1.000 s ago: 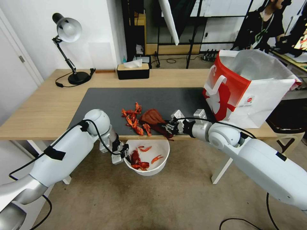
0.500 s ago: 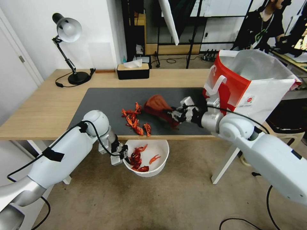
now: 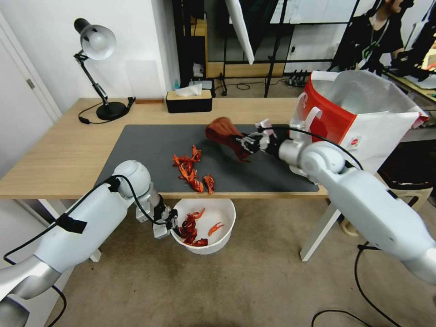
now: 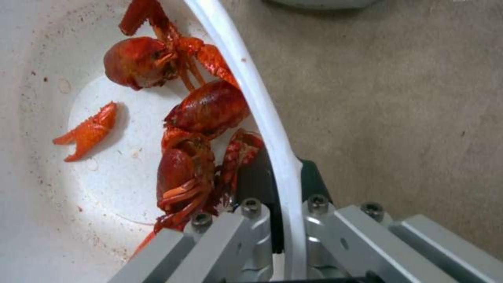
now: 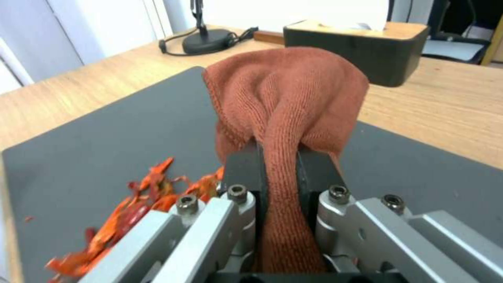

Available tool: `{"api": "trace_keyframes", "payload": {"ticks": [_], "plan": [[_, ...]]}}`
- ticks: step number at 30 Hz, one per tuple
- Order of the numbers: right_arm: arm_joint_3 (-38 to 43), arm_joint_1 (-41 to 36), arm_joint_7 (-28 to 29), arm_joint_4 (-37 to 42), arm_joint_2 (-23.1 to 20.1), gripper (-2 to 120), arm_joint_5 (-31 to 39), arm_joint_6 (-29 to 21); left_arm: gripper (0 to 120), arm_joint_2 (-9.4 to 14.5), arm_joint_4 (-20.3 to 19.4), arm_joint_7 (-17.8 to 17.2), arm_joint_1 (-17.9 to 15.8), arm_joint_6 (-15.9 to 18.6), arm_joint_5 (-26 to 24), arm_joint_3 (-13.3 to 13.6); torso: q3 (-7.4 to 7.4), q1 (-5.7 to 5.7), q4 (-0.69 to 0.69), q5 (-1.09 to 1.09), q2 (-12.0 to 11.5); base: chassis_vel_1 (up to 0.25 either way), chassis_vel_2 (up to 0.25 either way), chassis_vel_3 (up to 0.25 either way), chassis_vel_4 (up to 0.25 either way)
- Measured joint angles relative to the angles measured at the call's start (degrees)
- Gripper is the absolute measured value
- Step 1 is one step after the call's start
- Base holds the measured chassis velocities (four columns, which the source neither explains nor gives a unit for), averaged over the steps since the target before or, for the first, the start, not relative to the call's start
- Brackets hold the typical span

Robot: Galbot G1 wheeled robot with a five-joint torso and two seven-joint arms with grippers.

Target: Sweep shrimp from table into container with towel, then put container into takeout bag.

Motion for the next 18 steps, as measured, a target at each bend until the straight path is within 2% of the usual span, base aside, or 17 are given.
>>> {"api": "trace_keyframes", "payload": {"ticks": [7, 18], "plan": [[-3.6, 5.3, -1.0, -7.1, 4.5, 8, -1.4, 0.0, 0, 0.5, 0.0, 0.0, 0.7, 0.0, -0.4, -0.8, 0.0, 0.0, -0.01, 0.0, 0.0, 0.0, 0.0, 0.0, 0.0], [-7.3, 9.4, -2.8, -14.1, 8.3, 8, -3.2, 0.9, 0, 0.8, 0.5, 0.0, 0.7, 0.0, -0.4, -0.9, -0.01, -0.01, -0.01, 0.01, 0.0, 0.0, 0.0, 0.0, 0.0]]}}
